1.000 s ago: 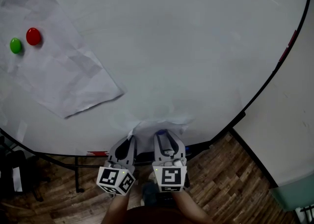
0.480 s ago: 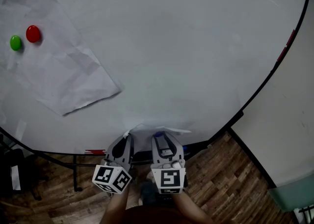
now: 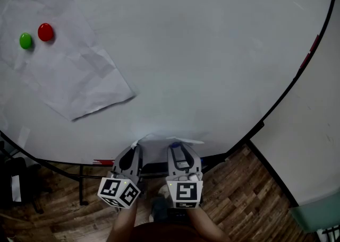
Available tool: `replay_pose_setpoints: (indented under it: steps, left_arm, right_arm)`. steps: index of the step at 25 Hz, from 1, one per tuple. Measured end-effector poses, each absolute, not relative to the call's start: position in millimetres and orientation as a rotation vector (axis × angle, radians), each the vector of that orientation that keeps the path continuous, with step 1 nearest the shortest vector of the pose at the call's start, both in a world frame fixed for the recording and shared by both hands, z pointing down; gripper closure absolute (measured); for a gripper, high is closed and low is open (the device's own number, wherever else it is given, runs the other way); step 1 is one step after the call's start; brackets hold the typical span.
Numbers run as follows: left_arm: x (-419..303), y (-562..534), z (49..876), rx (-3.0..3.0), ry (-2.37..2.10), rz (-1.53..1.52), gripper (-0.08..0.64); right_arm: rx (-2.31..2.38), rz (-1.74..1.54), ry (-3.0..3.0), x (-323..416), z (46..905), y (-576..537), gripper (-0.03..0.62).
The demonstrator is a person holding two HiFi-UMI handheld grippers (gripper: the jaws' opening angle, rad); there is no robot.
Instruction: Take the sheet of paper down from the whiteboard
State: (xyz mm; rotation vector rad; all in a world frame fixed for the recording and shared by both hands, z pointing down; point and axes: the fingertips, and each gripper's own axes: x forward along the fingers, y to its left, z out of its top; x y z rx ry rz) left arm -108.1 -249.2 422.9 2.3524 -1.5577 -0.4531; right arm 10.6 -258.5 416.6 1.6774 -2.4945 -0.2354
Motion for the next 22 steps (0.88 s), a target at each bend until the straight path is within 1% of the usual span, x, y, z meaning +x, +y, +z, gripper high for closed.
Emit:
replay_pose_setpoints:
  steps: [22]
  left_arm:
    - [-148,-236,414,2.282,-1.652,-0.507,0.535]
  right_arm:
    - [1.685,-0.241,-2.508,6,413,-250,0.456]
